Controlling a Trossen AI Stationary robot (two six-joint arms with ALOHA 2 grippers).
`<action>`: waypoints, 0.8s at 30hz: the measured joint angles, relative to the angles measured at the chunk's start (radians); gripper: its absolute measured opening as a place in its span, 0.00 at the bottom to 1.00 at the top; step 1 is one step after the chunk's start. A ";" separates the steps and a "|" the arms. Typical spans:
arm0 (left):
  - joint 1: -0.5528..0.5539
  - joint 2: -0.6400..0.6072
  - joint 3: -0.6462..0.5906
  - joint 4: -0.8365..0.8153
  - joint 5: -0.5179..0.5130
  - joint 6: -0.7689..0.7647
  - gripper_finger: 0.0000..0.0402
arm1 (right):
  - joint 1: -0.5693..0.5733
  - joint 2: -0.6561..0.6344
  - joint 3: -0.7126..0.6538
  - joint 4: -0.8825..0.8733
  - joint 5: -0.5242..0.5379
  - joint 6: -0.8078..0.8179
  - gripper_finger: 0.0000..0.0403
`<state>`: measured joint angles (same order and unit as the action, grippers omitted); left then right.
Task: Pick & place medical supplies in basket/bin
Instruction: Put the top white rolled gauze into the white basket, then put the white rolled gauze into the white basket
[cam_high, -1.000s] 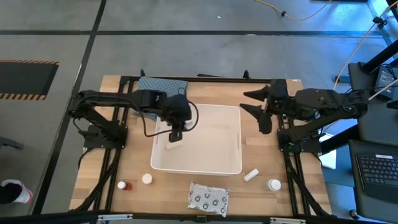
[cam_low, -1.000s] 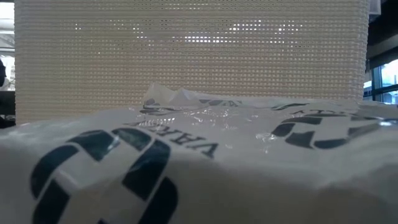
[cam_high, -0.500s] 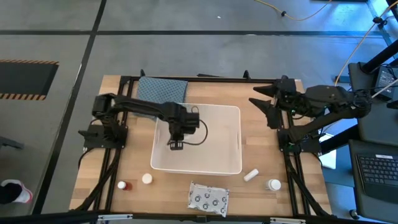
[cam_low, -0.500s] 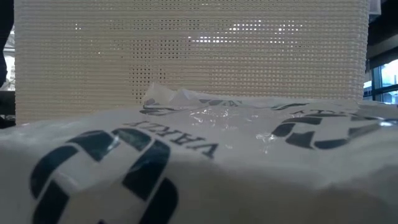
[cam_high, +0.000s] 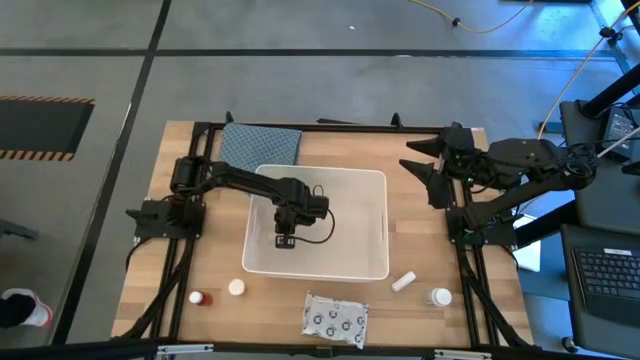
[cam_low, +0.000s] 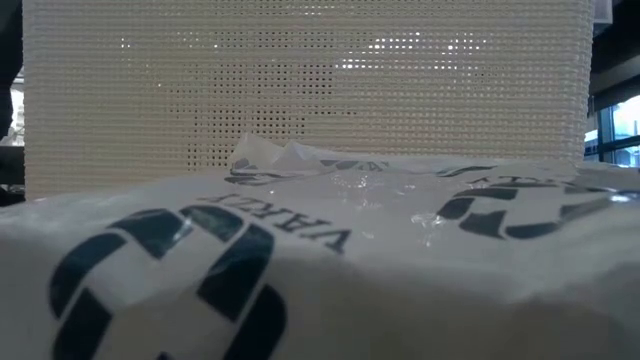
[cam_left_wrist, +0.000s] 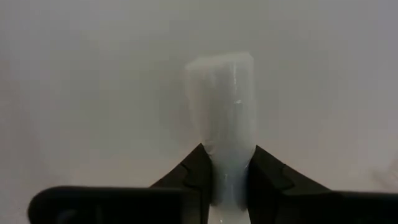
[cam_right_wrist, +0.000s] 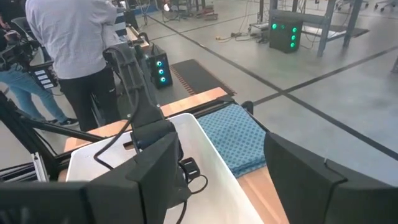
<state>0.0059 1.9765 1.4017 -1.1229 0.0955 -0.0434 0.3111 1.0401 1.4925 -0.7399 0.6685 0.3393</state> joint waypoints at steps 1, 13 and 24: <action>0.000 0.002 0.000 0.000 -0.014 -0.006 0.17 | 0.000 0.000 0.000 0.000 0.000 0.000 0.59; 0.002 -0.013 0.005 -0.017 -0.053 -0.022 0.37 | 0.000 0.000 0.000 -0.016 -0.114 -0.001 0.59; 0.003 -0.018 0.153 -0.133 -0.059 0.030 0.42 | 0.000 0.000 0.000 -0.064 -0.177 0.002 0.59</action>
<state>0.0090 1.9587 1.5547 -1.2564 0.0360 -0.0132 0.3111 1.0405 1.4921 -0.8044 0.4917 0.3414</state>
